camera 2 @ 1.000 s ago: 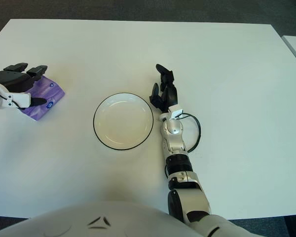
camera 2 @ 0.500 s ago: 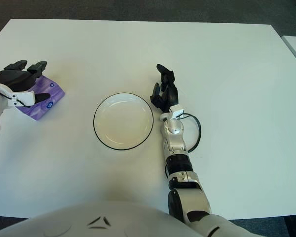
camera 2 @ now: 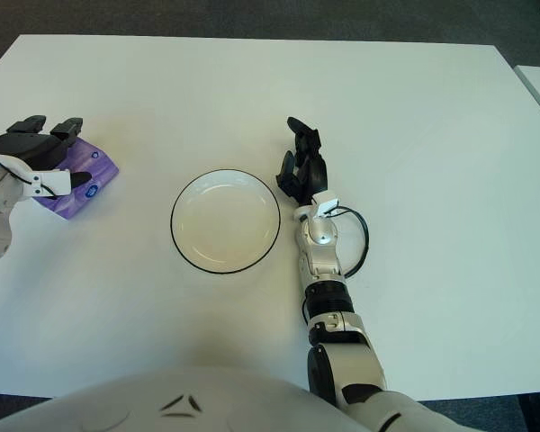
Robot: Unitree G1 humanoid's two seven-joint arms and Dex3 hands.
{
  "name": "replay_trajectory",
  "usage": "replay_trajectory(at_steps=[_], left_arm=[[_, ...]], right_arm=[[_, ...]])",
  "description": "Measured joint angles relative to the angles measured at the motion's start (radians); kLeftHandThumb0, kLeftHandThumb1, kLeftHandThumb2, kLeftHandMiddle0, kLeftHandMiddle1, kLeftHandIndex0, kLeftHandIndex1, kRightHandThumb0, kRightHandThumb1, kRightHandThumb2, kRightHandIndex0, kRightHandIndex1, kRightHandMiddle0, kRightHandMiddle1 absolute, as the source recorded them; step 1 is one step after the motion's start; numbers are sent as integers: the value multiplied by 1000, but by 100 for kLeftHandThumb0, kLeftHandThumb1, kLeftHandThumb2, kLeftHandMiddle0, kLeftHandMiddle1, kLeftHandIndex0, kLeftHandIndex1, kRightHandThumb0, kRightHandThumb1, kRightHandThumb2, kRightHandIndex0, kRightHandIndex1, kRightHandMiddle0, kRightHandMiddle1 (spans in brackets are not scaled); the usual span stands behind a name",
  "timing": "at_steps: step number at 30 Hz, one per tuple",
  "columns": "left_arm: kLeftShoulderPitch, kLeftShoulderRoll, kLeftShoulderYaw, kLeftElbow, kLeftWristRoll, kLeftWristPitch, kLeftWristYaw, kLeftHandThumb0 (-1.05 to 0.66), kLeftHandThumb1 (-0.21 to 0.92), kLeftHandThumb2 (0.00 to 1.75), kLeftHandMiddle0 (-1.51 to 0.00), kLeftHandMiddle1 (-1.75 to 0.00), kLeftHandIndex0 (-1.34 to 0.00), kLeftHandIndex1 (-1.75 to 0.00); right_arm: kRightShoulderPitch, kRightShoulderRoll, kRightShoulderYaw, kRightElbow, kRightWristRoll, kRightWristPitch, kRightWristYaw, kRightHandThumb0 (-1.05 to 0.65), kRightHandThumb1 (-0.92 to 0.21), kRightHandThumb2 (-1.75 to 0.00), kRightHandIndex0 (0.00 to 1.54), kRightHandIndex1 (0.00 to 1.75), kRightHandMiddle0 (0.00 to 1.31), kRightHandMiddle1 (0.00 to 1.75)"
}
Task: Put the tissue paper into the plate.
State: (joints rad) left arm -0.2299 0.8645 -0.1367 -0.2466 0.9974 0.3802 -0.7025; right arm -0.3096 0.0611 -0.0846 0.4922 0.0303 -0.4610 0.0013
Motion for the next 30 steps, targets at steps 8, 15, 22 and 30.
replay_trajectory(at_steps=[8,15,22,30], left_arm=[[-23,-2,-35,-7,109,35,-96,-105,92,113,-28,-15,0,0],[-41,-4,-43,-7,160,41,-141,-105,92,115,-43,-28,0,0],[-46,-5,-44,-7,171,40,-214,-105,92,116,-50,-61,0,0],[-56,0,-45,-4,187,11,-243,-105,92,120,-47,-65,0,0]], right_arm=[[0,-3,-2,0,0,0,4,-66,-92,-83,24,0,0,73],[0,-5,-3,0,0,0,8,-67,-92,-84,24,0,0,71],[0,-8,-6,0,1,0,9,-65,-92,-83,24,0,0,72],[0,-9,-9,0,14,2,12,-65,-92,-83,25,0,0,73]])
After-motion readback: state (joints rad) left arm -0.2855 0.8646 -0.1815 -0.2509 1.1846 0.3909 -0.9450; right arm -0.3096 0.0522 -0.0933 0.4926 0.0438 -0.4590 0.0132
